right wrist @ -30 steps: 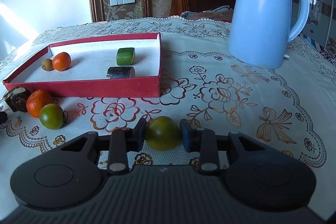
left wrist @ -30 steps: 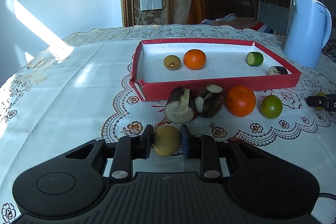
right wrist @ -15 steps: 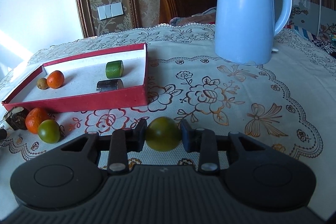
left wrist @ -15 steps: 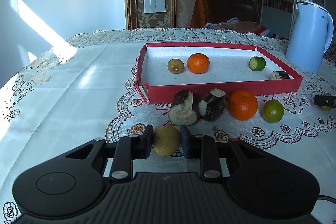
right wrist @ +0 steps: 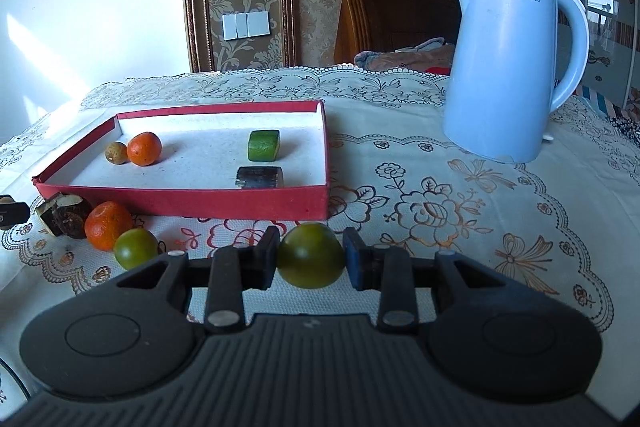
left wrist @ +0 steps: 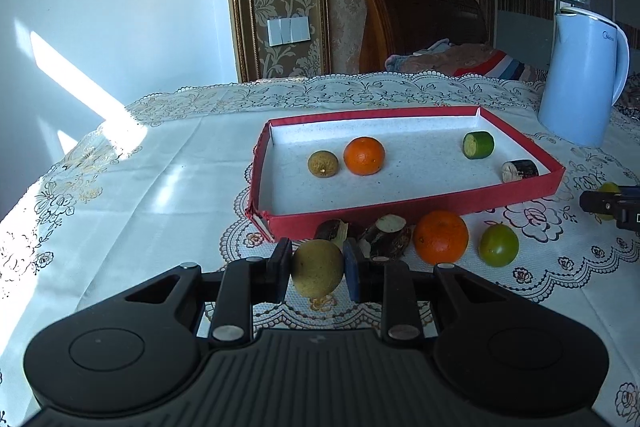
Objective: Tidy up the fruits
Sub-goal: 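Carry the pale brown fruit with the left tool over the tray while the right tool carries the tomato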
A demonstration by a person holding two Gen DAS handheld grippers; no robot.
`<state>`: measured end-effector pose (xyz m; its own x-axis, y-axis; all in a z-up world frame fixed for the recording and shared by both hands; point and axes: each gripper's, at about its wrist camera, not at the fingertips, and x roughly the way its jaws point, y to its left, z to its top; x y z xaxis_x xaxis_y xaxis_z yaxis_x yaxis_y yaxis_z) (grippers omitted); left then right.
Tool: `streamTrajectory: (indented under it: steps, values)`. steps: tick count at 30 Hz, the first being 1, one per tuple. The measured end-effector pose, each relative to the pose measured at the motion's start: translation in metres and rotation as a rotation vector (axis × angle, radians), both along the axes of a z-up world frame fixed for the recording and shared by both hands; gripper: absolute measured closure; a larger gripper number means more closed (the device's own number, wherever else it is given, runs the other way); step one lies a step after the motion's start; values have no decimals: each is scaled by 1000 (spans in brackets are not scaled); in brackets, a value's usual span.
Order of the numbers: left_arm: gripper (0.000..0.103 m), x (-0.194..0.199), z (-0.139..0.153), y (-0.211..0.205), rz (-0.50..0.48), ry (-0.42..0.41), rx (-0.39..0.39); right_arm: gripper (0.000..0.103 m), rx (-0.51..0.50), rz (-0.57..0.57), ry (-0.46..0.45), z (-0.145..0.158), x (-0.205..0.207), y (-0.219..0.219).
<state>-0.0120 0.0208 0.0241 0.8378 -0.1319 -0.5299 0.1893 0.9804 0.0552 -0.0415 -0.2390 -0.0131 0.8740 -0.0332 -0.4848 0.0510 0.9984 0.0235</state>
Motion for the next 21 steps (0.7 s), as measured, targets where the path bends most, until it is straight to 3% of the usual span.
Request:
streamTrajectory:
  steps: [9, 21]
  values:
    - [76, 41, 8, -37, -31, 14, -32, 71, -41, 35, -31, 20, 35, 27]
    - [76, 100, 0, -51, 12, 50, -86, 71, -12, 50, 8, 15, 105, 43]
